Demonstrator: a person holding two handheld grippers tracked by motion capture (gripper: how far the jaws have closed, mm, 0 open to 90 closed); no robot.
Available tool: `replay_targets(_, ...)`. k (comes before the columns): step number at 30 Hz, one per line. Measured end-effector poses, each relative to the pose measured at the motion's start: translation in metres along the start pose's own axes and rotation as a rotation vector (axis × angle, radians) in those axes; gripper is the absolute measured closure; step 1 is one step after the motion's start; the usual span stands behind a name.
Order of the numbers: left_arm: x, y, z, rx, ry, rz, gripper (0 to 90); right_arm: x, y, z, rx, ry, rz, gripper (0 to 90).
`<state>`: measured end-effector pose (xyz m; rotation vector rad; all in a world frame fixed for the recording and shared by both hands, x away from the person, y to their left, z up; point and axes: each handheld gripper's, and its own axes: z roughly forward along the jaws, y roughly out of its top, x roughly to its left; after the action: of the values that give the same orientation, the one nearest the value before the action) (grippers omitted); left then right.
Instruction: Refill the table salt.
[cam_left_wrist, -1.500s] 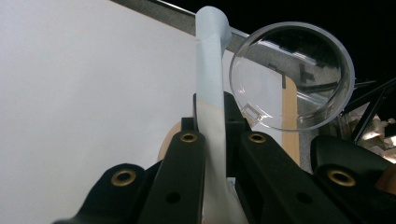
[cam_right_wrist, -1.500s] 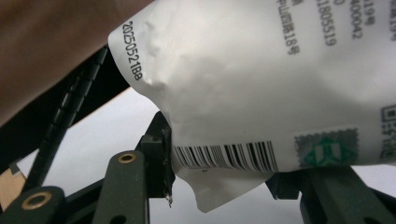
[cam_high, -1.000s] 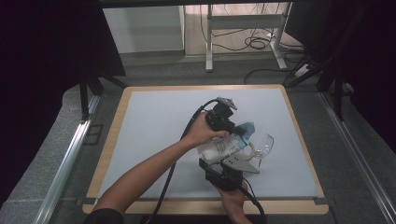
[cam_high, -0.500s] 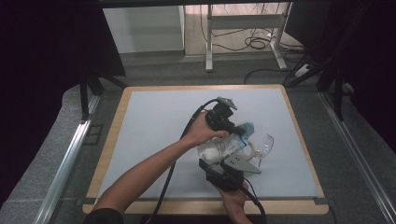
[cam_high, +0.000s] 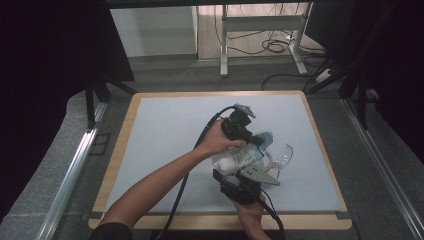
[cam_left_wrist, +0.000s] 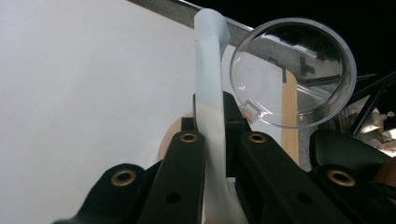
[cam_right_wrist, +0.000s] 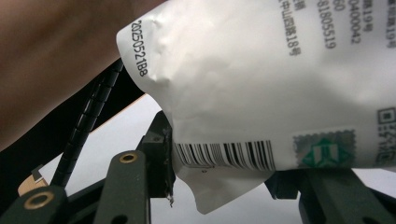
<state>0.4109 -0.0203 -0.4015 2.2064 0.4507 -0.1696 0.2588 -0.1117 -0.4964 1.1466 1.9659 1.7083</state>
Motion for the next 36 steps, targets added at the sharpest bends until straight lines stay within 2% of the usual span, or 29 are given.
replay_targets(36,0.0014,-0.0023,-0.0001,0.007,0.002,-0.001,90.0,0.0010,-0.0010,0.0034,0.001,0.001,0.010,52.8)
